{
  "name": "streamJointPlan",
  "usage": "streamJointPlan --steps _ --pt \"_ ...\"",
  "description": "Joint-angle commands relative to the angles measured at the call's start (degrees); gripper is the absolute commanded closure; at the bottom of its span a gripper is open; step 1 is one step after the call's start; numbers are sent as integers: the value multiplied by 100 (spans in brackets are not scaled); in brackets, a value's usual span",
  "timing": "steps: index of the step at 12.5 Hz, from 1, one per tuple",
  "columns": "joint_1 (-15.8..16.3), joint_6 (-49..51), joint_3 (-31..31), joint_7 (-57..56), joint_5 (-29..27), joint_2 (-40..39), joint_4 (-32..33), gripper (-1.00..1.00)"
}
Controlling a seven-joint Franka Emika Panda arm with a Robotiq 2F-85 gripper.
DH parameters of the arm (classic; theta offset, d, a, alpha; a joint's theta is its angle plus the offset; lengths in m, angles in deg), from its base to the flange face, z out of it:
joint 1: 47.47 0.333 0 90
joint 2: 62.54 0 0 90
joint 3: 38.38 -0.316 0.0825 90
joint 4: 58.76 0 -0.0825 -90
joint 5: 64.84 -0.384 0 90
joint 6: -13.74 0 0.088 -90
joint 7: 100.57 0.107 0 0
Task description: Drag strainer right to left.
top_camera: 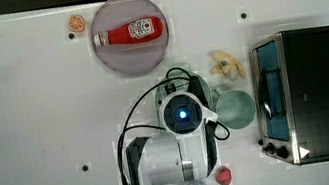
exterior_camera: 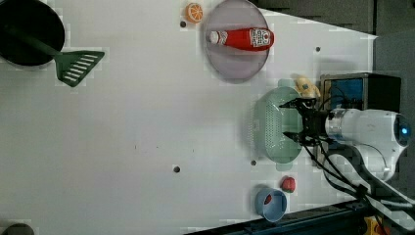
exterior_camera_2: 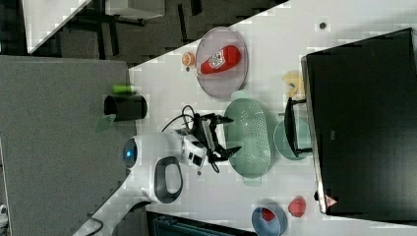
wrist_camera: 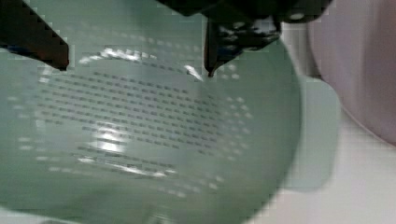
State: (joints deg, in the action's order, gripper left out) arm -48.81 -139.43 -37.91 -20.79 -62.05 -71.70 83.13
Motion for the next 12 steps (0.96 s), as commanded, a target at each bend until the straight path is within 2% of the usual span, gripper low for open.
streamJointPlan --steps 1,7,12 --pt "100 -359 -15 544 -9 -600 31 -100" --pt "501 -538 -92 1688 -12 -923 15 -100" --pt "927 -539 -94 1893 -13 -986 -20 -100"
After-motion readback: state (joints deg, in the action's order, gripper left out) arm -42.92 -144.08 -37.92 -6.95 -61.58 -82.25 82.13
